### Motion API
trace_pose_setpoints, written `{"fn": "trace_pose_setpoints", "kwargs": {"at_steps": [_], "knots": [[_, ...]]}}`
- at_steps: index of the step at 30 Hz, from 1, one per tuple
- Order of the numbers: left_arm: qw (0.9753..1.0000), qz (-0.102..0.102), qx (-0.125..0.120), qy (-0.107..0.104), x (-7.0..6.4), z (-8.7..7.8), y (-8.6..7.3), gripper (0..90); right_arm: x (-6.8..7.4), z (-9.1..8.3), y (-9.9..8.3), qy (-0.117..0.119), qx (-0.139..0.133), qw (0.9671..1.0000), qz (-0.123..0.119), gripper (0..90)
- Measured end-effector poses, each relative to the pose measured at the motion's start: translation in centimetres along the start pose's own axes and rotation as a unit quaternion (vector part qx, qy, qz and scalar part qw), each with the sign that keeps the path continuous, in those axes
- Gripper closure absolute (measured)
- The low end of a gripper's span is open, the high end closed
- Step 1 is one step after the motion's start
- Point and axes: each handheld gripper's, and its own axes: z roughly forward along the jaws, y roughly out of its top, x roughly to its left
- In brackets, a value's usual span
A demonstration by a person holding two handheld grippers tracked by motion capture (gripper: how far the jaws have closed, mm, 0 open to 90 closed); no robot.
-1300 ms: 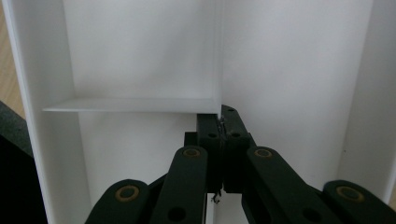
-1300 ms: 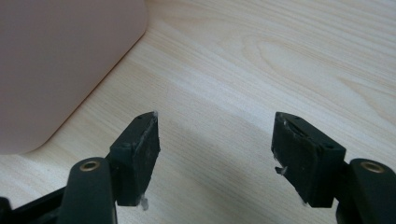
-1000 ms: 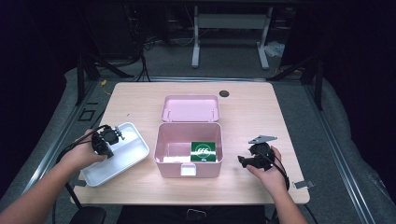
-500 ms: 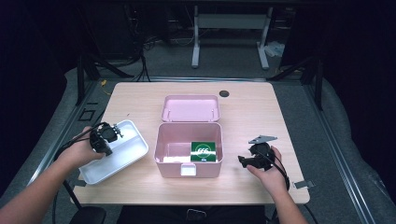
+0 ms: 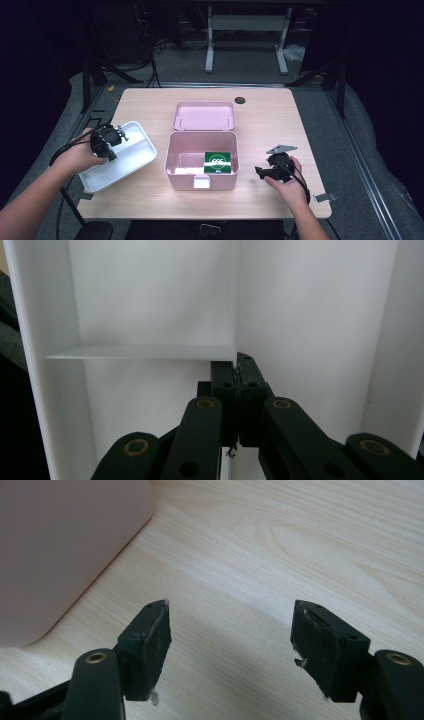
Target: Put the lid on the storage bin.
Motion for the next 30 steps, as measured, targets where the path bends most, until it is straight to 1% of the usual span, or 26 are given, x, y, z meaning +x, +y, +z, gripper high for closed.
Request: {"fn": "trace_pose_setpoints", "kwargs": {"at_steps": [2, 7, 9, 10, 11, 12, 16, 17, 18, 19, 20, 24, 28, 30], "knots": [[1.0, 0.002, -0.004, -0.001, 0.0, -0.7, 0.1, 89.1, 0.0, 0.0, 0.0, 0.0, 0.0, 1.0, 0.0, 31.8], [0.9997, 0.012, -0.016, -0.012, 0.1, -2.7, 0.3, 89.1, -0.1, 0.0, 0.0, 0.0, 0.0, 1.0, 0.0, 31.8], [0.9993, 0.027, -0.022, -0.013, 0.2, -3.5, 0.5, 89.1, -0.1, 0.0, 0.0, 0.0, 0.0, 1.0, 0.001, 31.8], [0.9991, 0.031, -0.027, -0.005, 0.1, -3.9, 0.6, 89.1, -0.1, 0.0, 0.0, 0.001, 0.0, 1.0, 0.001, 31.8], [0.9988, 0.04, -0.03, 0.001, 0.1, -4.3, 0.7, 89.1, -0.1, 0.0, 0.0, 0.004, 0.0, 1.0, 0.001, 31.8], [0.9986, 0.045, -0.029, -0.005, 0.1, -4.6, 0.8, 89.1, 0.0, 0.0, 0.0, 0.003, 0.001, 1.0, 0.002, 31.8], [0.9969, 0.072, -0.028, -0.013, 0.0, -5.1, 1.3, 89.1, 0.0, 0.0, 0.0, 0.002, -0.001, 1.0, -0.003, 31.8], [0.9967, 0.075, -0.027, -0.016, -0.1, -5.2, 1.4, 89.1, 0.0, 0.0, 0.0, 0.001, -0.001, 1.0, -0.003, 31.8], [0.9963, 0.082, -0.024, -0.014, -0.2, -5.3, 1.7, 89.1, 0.0, 0.0, 0.0, 0.001, -0.001, 1.0, -0.003, 31.8], [0.996, 0.085, -0.026, -0.012, -0.2, -5.3, 1.9, 89.1, 0.0, 0.0, 0.0, 0.001, -0.001, 1.0, -0.003, 31.8], [0.9962, 0.082, -0.026, -0.012, -0.3, -5.3, 2.0, 89.1, 0.0, 0.0, 0.0, 0.001, -0.001, 1.0, -0.004, 31.8], [0.9953, 0.092, -0.027, -0.015, -0.7, -5.5, 3.0, 89.2, 0.0, 0.0, 0.0, 0.0, -0.003, 1.0, -0.003, 31.8], [0.9938, 0.107, -0.022, -0.018, -1.3, -5.7, 4.2, 89.2, 0.0, 0.0, 0.0, 0.0, -0.003, 1.0, -0.004, 31.9], [0.9937, 0.108, -0.022, -0.019, -1.6, -5.8, 4.8, 89.2, 0.0, 0.0, 0.0, 0.0, -0.004, 1.0, -0.005, 31.9]]}}
